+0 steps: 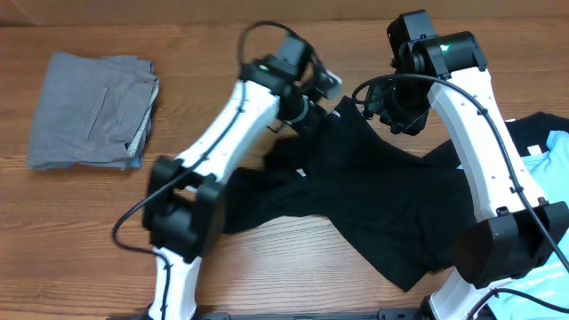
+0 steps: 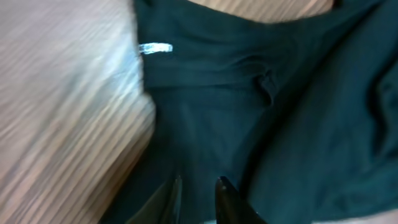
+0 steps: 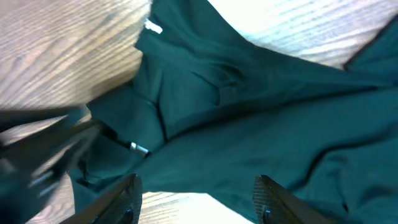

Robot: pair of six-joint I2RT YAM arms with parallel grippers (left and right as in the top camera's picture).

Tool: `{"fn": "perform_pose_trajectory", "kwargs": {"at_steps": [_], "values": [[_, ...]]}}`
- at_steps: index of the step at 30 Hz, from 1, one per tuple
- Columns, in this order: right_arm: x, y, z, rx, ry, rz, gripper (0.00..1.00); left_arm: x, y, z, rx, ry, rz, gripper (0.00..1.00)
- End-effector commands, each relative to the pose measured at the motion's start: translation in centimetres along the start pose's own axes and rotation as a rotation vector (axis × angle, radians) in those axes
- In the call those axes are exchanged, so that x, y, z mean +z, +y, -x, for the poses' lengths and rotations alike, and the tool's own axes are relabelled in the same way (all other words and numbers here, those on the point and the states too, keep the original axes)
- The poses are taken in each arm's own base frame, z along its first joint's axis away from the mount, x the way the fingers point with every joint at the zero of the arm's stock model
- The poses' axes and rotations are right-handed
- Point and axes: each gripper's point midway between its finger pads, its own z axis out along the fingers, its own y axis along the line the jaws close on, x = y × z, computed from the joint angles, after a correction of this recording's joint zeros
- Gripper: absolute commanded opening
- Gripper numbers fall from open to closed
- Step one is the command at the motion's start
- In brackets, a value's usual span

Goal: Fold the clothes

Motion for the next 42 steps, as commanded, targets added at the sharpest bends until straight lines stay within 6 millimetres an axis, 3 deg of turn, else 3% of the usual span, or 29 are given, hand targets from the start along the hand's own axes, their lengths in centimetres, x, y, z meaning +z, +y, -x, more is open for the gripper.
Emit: {"fn": "perform_pose_trajectory", "kwargs": {"at_steps": [1, 6, 8, 11, 14, 15, 17, 19, 24, 27, 30, 33, 38, 42], "values": [[-1.8, -0.6, 0.2, 0.025, -0.039, 0.022, 0.61, 3.7, 0.9, -0.6, 0.071, 0.050, 0.068, 0.17], [-1.9, -0.7, 0.2, 0.028, -0.040, 0.022, 0.61, 8.2, 2.0, -2.5, 0.056, 0.113, 0.058, 0.14], [-1.9, -0.7, 0.2, 0.028, -0.040, 0.022, 0.61, 9.4, 2.3, -3.3, 0.048, 0.139, 0.053, 0.21], [-1.9, -0.7, 0.2, 0.028, -0.040, 0.022, 0.61, 10.4, 3.0, -4.1, 0.041, 0.164, 0.068, 0.21], [-1.9, -0.7, 0.1, 0.028, -0.037, 0.020, 0.61, 10.5, 5.2, -5.1, 0.015, 0.207, 0.178, 0.04], [-1.9, -0.7, 0.1, 0.028, -0.037, 0.020, 0.61, 10.3, 6.2, -5.4, 0.000, 0.218, 0.225, 0.04], [-1.9, -0.8, 0.1, 0.028, -0.034, 0.019, 0.61, 9.3, 9.2, -5.8, -0.067, 0.221, 0.341, 0.04], [-1.8, -0.8, 0.0, 0.029, -0.031, 0.016, 0.61, 7.0, 14.2, -6.8, -0.234, 0.206, 0.491, 0.04], [-1.8, -0.9, -0.1, 0.028, -0.028, 0.014, 0.62, 1.8, 23.1, -11.0, -0.529, 0.180, 0.573, 0.04], [-1.8, -0.9, 0.0, 0.027, -0.031, 0.012, 0.62, -2.2, 27.1, -13.5, -0.646, 0.180, 0.594, 0.04], [-1.8, -0.9, 0.3, 0.002, -0.044, 0.010, 0.65, -5.2, 28.6, -13.8, -0.725, 0.135, 0.532, 0.04], [-1.8, -0.6, 0.7, -0.002, -0.062, 0.021, 0.67, -7.9, 28.9, -12.4, -0.739, 0.062, 0.440, 0.04], [-1.5, 0.0, 2.4, -0.012, -0.130, 0.037, 0.70, -12.8, 27.4, -8.7, -0.667, -0.023, 0.365, 0.15], [0.9, -1.0, 3.9, -0.030, -0.182, -0.016, 0.74, -15.9, 24.8, -6.4, -0.629, -0.057, 0.335, 0.23]]}}
